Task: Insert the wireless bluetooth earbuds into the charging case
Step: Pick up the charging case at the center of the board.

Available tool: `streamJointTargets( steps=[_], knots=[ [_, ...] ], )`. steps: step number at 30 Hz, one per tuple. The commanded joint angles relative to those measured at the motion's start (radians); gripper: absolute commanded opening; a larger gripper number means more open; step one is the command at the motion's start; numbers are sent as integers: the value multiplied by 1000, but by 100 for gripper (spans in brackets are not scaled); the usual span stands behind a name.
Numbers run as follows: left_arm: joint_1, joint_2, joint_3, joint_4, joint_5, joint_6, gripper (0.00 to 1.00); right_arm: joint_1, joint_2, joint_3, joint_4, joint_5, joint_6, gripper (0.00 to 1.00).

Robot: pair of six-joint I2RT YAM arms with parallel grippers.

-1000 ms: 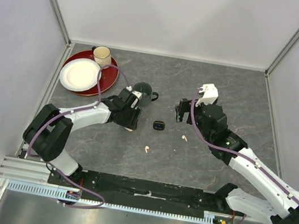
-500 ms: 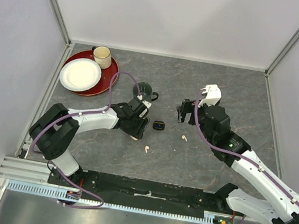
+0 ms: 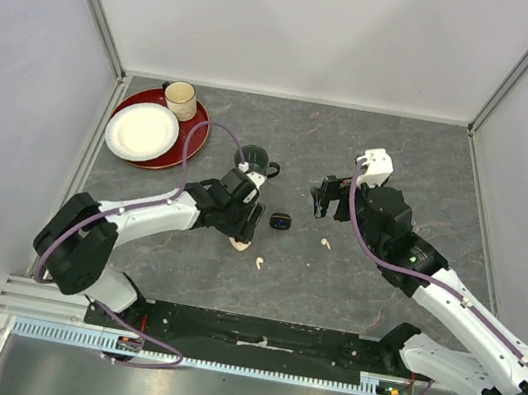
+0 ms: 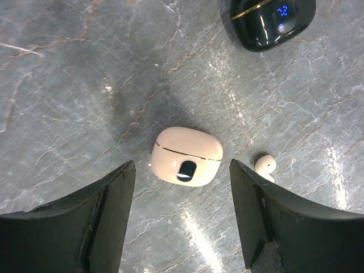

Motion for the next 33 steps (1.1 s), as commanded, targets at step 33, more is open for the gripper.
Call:
streamJointTargets(
  steps=[33],
  knots=[
    [385, -720, -241, 172, -14, -187, 92, 341, 665, -98, 566, -248, -40, 84]
  ],
)
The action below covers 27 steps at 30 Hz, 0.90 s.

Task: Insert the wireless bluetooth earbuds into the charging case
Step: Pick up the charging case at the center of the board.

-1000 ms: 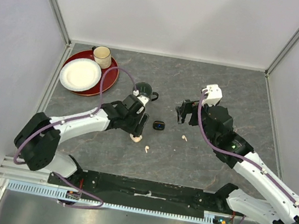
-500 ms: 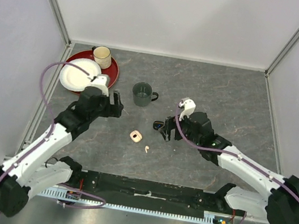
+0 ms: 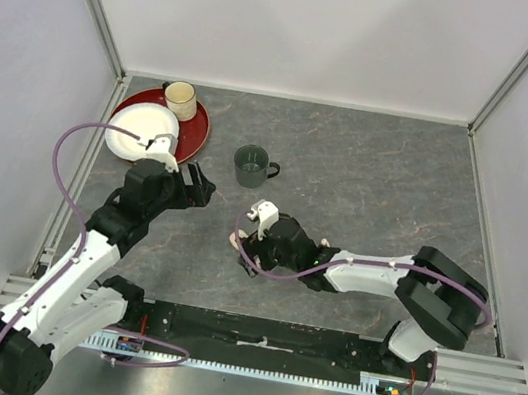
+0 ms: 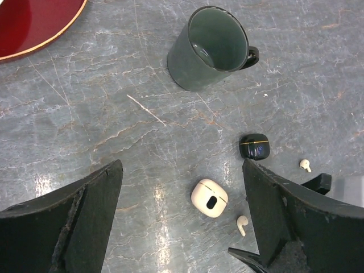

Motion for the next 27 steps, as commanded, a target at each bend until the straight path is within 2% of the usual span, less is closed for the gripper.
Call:
streamJointTargets(
  steps=[1, 10, 18, 27],
  knots=[
    [5, -55, -27, 46, -27, -17, 93, 20, 61, 51, 165, 25, -56, 84],
    [5, -165, -59, 26, -174, -46, 98, 24, 159, 88, 213, 49, -89, 83],
    [4, -207, -64, 26, -179, -44, 98, 29, 193, 91, 211, 83, -98, 72],
    [5, -188, -71, 43, -156, -43, 98, 36, 222, 108, 180, 109, -124, 66]
  ],
)
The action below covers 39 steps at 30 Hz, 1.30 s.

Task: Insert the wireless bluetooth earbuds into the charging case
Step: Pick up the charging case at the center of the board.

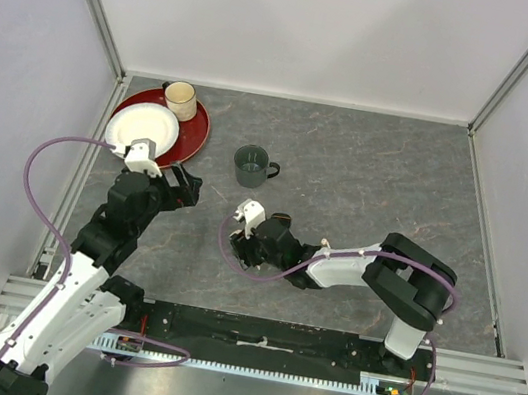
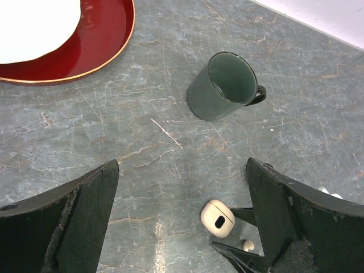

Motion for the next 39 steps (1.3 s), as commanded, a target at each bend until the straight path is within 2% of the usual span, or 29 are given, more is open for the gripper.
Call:
streamJointTargets(
  steps=[1, 19, 25, 28, 30, 31, 36, 39],
  knots=[
    [5, 10, -10, 44, -2, -24, 99, 8, 25, 39, 18, 25, -24, 66],
    [5, 35, -13, 61, 33, -13, 99, 17, 69, 61, 3, 55, -61, 58],
    [5, 53, -10, 65, 47, -11, 99, 17, 68, 56, 6, 35, -58, 45],
    [5, 59, -6, 64, 56, -10, 99, 19, 51, 48, 10, 28, -55, 31],
    [5, 59, -6, 64, 61, -11, 99, 19, 30, 27, 26, 22, -47, 26],
    [5, 59, -3, 62, 65, -10, 99, 17, -2, 16, 38, 17, -47, 18],
    [5, 64, 7, 64, 97, -11, 99, 19, -153, -18, 23, -21, -58, 15],
    [5, 64, 2, 119, 177, 9, 99, 17, -283, -19, -34, -66, -103, 12]
  ],
)
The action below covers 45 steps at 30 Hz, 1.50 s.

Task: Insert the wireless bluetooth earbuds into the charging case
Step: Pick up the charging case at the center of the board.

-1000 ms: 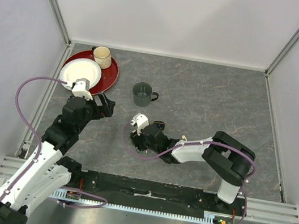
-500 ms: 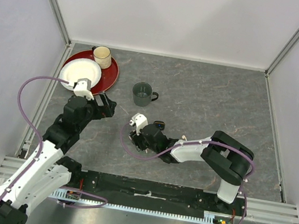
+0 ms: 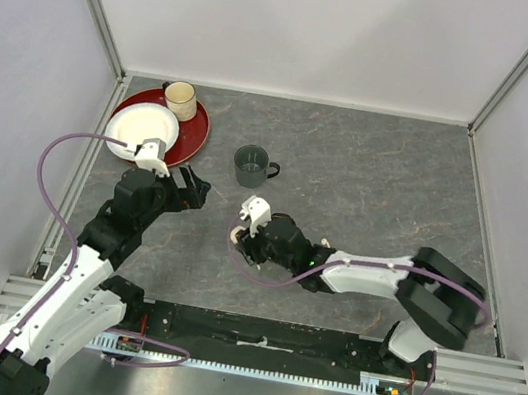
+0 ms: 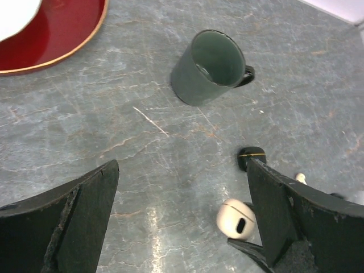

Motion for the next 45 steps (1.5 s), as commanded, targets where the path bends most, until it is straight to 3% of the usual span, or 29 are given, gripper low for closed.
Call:
streamJointTargets(
  steps=[1, 7, 12, 15, 21, 30, 45],
  knots=[
    [5, -3, -4, 123, 189, 10, 99, 6, -237, 9, -15, -78, -69, 11],
    [5, 0, -1, 246, 482, 13, 100, 6, -485, -32, -172, -107, -267, 11],
    [6, 4, 9, 360, 711, -7, 100, 5, -677, -123, -178, -102, -341, 11],
    [6, 15, 8, 448, 905, -30, 100, 5, -742, -150, -187, -90, -364, 11],
    [5, 110, -7, 605, 1158, -97, 98, 5, -815, -178, -209, -86, -376, 11],
    [-30, 237, -35, 780, 1230, -211, 93, 5, -858, -203, -186, -109, -381, 11],
    [-181, 355, 25, 734, 1064, -170, 89, 6, -845, -209, -159, -102, -370, 11]
  ],
)
